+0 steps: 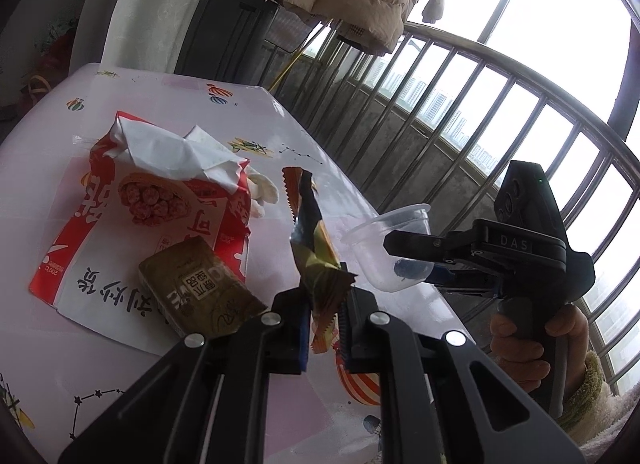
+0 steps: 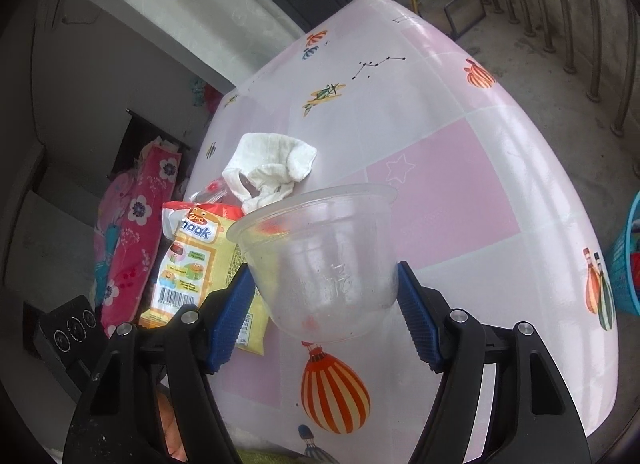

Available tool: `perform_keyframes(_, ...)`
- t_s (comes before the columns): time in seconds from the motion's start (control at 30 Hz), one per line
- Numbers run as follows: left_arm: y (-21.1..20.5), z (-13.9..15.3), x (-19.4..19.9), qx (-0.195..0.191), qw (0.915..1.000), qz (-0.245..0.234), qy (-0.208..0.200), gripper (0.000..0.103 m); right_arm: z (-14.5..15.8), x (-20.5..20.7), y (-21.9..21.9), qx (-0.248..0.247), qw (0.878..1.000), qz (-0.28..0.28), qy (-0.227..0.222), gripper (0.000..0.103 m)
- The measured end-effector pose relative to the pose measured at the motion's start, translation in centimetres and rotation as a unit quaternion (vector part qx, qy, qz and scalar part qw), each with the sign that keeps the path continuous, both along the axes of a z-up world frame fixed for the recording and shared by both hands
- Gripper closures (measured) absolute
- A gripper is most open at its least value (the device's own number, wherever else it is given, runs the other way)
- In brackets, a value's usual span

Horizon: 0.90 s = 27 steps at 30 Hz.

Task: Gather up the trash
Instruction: 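Grasp the yellow snack wrapper with the left tool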

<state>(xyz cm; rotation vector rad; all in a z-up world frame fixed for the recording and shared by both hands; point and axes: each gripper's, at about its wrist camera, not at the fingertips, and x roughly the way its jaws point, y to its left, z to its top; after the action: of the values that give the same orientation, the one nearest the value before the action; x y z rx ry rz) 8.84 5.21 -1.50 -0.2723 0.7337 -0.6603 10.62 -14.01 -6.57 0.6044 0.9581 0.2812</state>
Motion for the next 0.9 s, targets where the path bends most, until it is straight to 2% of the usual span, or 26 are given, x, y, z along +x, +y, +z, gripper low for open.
perform_keyframes(0.43, 0.0, 0.9, -0.9, -0.006, 0.9999, 0.0, -0.013, 0.092, 2.6, -1.7, -1.6, -0.005, 0.999, -0.018, -0.028, 0.037)
perform_keyframes(0.63, 0.0, 1.0, -0.9, -0.009, 0.9999, 0.003, -0.014, 0.092, 2.5, -1.6, -2.2, 0.015, 0.999, -0.024, -0.024, 0.037)
perform_keyframes(0.9, 0.3, 0.9, -0.8, -0.011, 0.9999, 0.003, -0.013, 0.092, 2.7, -1.5, -2.1, 0.018, 0.999, -0.022, -0.025, 0.037)
